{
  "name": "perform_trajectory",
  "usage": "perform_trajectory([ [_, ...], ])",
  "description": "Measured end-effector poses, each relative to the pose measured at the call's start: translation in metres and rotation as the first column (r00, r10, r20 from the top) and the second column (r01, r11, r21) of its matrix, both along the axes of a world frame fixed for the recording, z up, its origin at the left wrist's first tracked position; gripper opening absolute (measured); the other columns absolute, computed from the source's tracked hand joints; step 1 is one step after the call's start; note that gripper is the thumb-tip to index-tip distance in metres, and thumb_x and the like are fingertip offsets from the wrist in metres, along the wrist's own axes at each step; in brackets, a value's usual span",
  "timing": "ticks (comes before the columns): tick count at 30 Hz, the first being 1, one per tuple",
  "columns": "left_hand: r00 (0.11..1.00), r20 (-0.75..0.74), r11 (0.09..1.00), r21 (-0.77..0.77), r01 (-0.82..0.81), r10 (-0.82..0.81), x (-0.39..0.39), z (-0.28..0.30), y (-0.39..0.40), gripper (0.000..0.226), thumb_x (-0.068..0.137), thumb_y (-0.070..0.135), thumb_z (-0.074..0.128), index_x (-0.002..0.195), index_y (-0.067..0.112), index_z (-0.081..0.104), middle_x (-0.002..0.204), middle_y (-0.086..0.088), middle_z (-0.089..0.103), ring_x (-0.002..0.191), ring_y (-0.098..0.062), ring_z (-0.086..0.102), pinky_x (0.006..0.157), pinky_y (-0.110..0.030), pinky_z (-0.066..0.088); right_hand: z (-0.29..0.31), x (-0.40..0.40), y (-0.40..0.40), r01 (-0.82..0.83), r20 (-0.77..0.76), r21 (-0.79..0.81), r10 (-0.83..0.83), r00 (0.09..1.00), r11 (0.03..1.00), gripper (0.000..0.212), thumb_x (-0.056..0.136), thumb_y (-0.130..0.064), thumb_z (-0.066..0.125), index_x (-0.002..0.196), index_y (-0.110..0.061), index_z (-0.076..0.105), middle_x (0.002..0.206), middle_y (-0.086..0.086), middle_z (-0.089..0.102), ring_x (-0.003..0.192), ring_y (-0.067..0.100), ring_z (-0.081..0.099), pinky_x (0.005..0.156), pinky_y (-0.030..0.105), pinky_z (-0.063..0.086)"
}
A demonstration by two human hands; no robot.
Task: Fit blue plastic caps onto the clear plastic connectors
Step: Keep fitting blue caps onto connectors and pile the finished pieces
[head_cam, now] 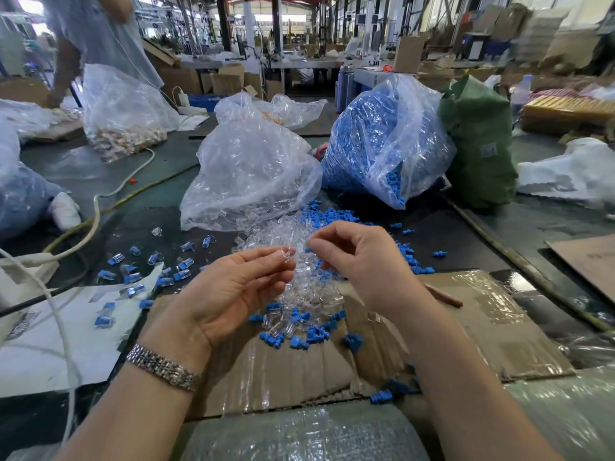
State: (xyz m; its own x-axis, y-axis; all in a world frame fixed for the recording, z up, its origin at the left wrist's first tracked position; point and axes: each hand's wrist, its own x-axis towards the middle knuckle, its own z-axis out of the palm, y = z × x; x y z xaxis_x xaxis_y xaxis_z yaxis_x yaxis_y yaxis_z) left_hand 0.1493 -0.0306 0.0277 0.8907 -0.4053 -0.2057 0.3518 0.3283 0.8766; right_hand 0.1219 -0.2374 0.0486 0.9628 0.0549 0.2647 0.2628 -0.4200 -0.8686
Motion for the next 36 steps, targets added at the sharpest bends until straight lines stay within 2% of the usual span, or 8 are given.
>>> perform_trajectory([
  [3,1.0,0.015,1.0,0.002,0.02,-0.02,-0.001,0.0,-0.001,0.024,0.083,0.013,0.074,0.104,0.003,0.078,0.096,-0.014,0.075,0.078,-0.016,0.073,0.065,-0.021,0.059,0.0,-0.002,0.001,-0.058,0.084,0.045,0.054,0.995,0.997,0.008,0.092,-0.016,0.073,0.098,-0.019,0.078,0.083,-0.003,0.075,0.079,0.011,0.07,0.08,0.029,0.06],
  [9,1.0,0.008,1.0,0.01,-0.019,0.019,-0.005,0.003,-0.005,0.024,0.075,0.009,0.076,0.098,0.001,0.079,0.098,-0.02,0.075,0.077,-0.019,0.074,0.063,-0.023,0.06,0.0,-0.007,0.004,-0.075,0.232,-0.165,0.113,0.966,0.983,0.02,0.093,-0.002,0.069,0.103,-0.018,0.076,0.095,-0.006,0.069,0.09,0.008,0.066,0.084,0.022,0.053],
  [16,0.997,0.077,0.997,0.07,-0.033,0.027,-0.011,0.006,-0.009,0.022,0.074,0.006,0.075,0.094,0.0,0.079,0.096,-0.024,0.075,0.077,-0.024,0.074,0.065,-0.024,0.061,0.004,-0.012,0.005,-0.071,0.236,-0.258,0.134,0.962,0.963,0.018,0.093,-0.005,0.068,0.102,-0.021,0.065,0.089,-0.011,0.067,0.087,0.007,0.064,0.081,0.028,0.054],
  [22,0.984,0.179,0.988,0.149,-0.05,0.023,-0.014,0.01,-0.008,0.042,0.053,0.013,0.087,0.094,0.002,0.08,0.097,-0.025,0.075,0.081,-0.028,0.075,0.072,-0.028,0.061,0.005,-0.013,0.006,-0.098,0.224,-0.255,0.157,0.962,0.962,0.018,0.091,-0.005,0.069,0.099,-0.021,0.065,0.085,-0.011,0.067,0.084,0.007,0.064,0.079,0.026,0.054],
  [29,0.976,0.219,0.978,0.205,-0.034,-0.012,-0.014,0.011,-0.006,0.033,0.061,0.012,0.084,0.093,0.004,0.08,0.098,-0.023,0.075,0.084,-0.028,0.075,0.074,-0.029,0.062,0.006,-0.014,0.005,-0.137,0.18,-0.228,0.18,0.967,0.964,0.019,0.091,-0.006,0.07,0.1,-0.022,0.065,0.089,-0.009,0.068,0.086,0.009,0.065,0.08,0.027,0.055],
  [31,0.978,0.208,0.981,0.19,-0.028,-0.012,-0.014,0.011,-0.006,0.029,0.067,0.008,0.081,0.095,0.003,0.079,0.101,-0.024,0.075,0.087,-0.029,0.075,0.075,-0.029,0.061,0.008,-0.013,-0.002,-0.091,0.169,-0.161,0.119,0.978,0.983,0.023,0.09,-0.011,0.071,0.107,-0.025,0.064,0.097,-0.011,0.066,0.093,0.007,0.064,0.081,0.021,0.052],
  [33,0.982,0.188,0.985,0.169,-0.042,0.01,-0.014,0.009,-0.006,0.026,0.07,0.006,0.078,0.096,0.001,0.078,0.104,-0.024,0.075,0.088,-0.029,0.075,0.074,-0.028,0.061,0.007,-0.006,-0.016,0.109,0.12,-0.266,-0.079,0.99,0.958,0.03,0.091,-0.021,0.07,0.119,-0.026,0.06,0.112,-0.01,0.059,0.104,0.006,0.06,0.086,0.02,0.046],
  [36,0.985,0.159,0.99,0.118,-0.083,0.063,-0.013,0.008,-0.006,0.024,0.072,0.004,0.076,0.095,0.0,0.078,0.104,-0.026,0.074,0.086,-0.03,0.074,0.073,-0.028,0.061,0.0,0.0,-0.038,0.272,-0.149,-0.699,-0.507,0.849,0.662,0.058,0.093,-0.05,0.065,0.137,-0.018,0.047,0.138,0.008,0.045,0.13,0.028,0.044,0.107,0.048,0.04],
])
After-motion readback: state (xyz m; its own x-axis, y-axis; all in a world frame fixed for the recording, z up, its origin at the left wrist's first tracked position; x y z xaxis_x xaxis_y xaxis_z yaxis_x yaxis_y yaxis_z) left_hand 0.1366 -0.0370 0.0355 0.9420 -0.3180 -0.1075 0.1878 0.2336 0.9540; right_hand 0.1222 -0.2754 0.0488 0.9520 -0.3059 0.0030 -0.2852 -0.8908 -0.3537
